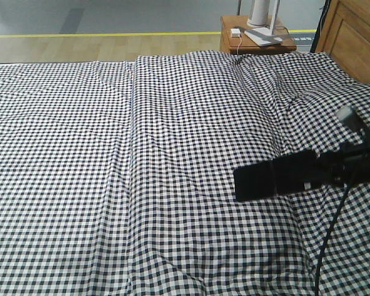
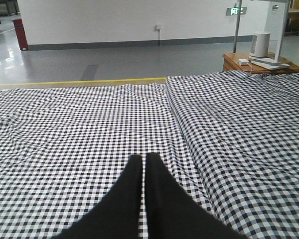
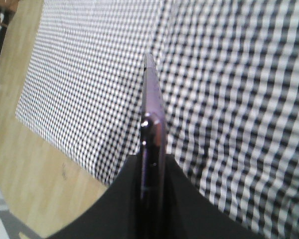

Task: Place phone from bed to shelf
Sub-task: 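Lift the held phone up off the bed with the right gripper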

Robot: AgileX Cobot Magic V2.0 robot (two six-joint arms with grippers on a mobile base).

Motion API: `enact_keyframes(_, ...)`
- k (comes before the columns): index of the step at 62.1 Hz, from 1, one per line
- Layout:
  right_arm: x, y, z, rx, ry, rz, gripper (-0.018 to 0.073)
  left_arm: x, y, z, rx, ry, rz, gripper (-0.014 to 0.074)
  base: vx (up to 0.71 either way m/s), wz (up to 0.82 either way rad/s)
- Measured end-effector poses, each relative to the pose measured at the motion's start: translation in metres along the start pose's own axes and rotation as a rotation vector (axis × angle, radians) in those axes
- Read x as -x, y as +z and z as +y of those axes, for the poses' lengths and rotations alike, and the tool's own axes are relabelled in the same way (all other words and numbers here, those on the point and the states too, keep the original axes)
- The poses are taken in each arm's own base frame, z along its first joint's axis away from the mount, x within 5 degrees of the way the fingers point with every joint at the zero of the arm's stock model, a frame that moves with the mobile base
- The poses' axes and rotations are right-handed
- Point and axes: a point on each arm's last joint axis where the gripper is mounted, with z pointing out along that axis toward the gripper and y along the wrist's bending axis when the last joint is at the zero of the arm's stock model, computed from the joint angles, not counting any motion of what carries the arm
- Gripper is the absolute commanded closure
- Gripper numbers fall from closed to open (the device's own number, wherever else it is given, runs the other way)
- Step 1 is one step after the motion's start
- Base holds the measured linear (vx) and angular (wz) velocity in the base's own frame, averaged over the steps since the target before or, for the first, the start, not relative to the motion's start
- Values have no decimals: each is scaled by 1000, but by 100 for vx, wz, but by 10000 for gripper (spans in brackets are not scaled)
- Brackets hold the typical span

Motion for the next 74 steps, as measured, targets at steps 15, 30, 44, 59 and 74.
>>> enact_keyframes(15, 12, -27, 65, 8, -161, -119, 561, 0, 0, 0, 0, 0, 0, 595, 0, 0)
enact_keyframes(30, 5, -33, 138, 62, -371, -123, 561, 0, 0, 0, 0, 0, 0, 595, 0, 0)
enact_keyframes(44, -7, -34, 191, 170, -497, -146, 561, 0, 0, 0, 0, 0, 0, 595, 0, 0)
enact_keyframes(59, -20, -37, 236, 297, -579, -185, 561, 0, 0, 0, 0, 0, 0, 595, 0, 0)
enact_keyframes(74, -36, -42, 263, 358, -662, -180, 561, 0, 0, 0, 0, 0, 0, 595, 0, 0)
